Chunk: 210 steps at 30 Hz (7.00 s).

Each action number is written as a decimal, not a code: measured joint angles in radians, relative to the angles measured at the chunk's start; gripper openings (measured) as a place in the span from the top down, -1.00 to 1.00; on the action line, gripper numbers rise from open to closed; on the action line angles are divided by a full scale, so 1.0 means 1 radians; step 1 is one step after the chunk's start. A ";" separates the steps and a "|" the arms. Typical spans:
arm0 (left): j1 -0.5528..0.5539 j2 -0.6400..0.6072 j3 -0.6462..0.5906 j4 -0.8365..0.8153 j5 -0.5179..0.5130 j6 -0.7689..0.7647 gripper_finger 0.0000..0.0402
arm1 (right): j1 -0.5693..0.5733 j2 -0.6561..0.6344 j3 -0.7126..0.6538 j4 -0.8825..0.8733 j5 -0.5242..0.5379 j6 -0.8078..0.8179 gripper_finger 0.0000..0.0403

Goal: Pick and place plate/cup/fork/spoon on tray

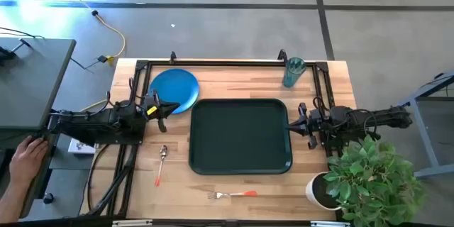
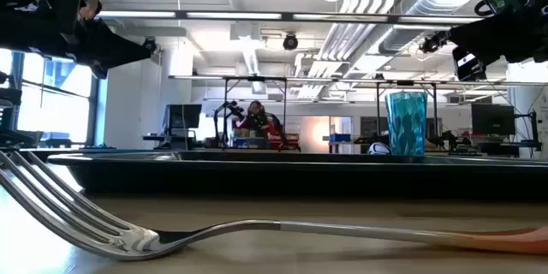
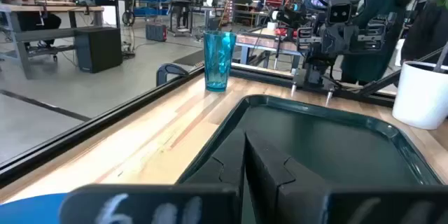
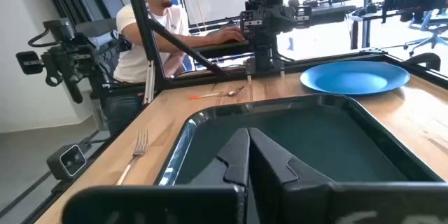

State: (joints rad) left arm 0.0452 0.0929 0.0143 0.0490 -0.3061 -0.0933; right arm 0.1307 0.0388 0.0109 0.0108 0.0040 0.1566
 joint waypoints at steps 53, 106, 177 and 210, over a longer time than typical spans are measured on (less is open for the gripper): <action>0.000 0.000 0.000 0.000 0.000 0.000 0.98 | 0.000 0.000 0.000 0.000 0.000 0.000 1.00; 0.001 0.000 0.000 0.188 -0.091 -0.062 0.98 | 0.000 0.000 -0.001 0.024 0.097 -0.001 1.00; 0.702 0.542 0.143 0.144 -0.017 -0.207 0.43 | -0.208 0.342 -0.003 0.234 0.714 0.234 0.56; 1.058 1.517 0.972 -0.708 0.272 0.102 -0.04 | -0.255 0.427 -0.003 0.195 0.541 0.403 0.06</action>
State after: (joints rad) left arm 1.1029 1.6102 0.9861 -0.6591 -0.0342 0.0089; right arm -0.1238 0.4656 0.0082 0.2054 0.5453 0.5597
